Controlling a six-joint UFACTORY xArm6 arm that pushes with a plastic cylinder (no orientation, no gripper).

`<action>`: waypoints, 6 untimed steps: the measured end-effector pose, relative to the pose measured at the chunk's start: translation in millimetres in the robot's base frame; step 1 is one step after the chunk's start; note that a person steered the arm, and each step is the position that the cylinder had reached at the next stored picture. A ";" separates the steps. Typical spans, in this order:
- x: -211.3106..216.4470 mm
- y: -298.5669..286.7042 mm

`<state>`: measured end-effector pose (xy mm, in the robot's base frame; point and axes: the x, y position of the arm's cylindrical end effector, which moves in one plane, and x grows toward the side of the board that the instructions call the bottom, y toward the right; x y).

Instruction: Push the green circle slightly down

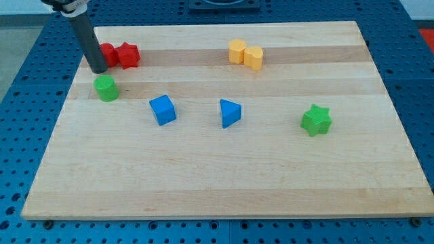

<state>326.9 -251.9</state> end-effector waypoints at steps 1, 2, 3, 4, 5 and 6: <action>58.6 3.5; 110.1 4.5; 120.8 4.5; 119.4 4.5; 93.7 -12.8; 63.9 -24.9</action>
